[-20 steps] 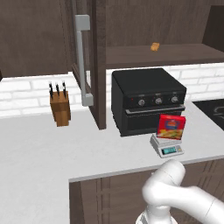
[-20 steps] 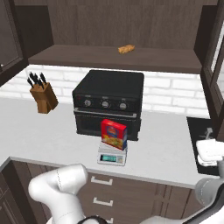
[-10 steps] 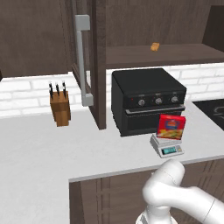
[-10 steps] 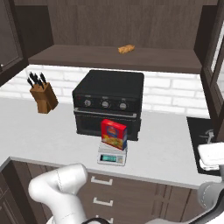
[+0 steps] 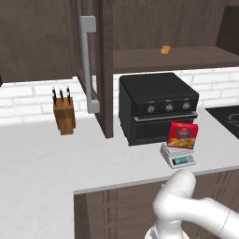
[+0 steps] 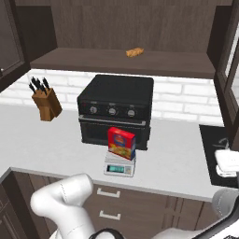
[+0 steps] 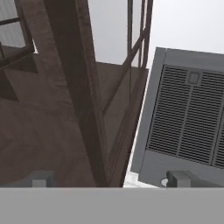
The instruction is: Pick the boxed food and place it on the digital scale for weighing, and close the cabinet.
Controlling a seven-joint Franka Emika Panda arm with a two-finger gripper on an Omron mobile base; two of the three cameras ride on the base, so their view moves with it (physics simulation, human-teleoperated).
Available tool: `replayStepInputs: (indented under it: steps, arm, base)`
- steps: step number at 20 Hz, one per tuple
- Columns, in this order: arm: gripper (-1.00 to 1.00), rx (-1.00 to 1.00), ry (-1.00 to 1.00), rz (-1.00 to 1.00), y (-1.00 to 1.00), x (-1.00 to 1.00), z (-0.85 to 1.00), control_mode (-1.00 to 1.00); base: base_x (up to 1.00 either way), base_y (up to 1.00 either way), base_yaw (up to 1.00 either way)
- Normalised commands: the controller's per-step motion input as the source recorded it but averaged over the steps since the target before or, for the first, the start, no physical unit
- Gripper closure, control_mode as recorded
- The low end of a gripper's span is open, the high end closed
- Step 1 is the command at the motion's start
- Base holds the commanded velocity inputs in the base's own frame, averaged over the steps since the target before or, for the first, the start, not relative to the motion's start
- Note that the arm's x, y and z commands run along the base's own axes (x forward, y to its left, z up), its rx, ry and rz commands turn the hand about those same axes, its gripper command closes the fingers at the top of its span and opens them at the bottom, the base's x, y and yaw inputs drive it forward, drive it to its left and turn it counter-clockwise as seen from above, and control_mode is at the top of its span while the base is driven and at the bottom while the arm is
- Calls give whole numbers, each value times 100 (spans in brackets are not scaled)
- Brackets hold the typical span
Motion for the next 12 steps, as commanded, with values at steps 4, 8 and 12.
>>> replayStepInputs:
  steps: [4,8,12]
  arm:
    - [-100,0,8,0,-1,27,0,-100]
    - [-100,1,2,0,-13,11,0,-100]
    - [-100,3,0,0,-30,-1,8,-100]
  base:
    - [0,0,0]
    - [0,0,0]
    - [0,0,0]
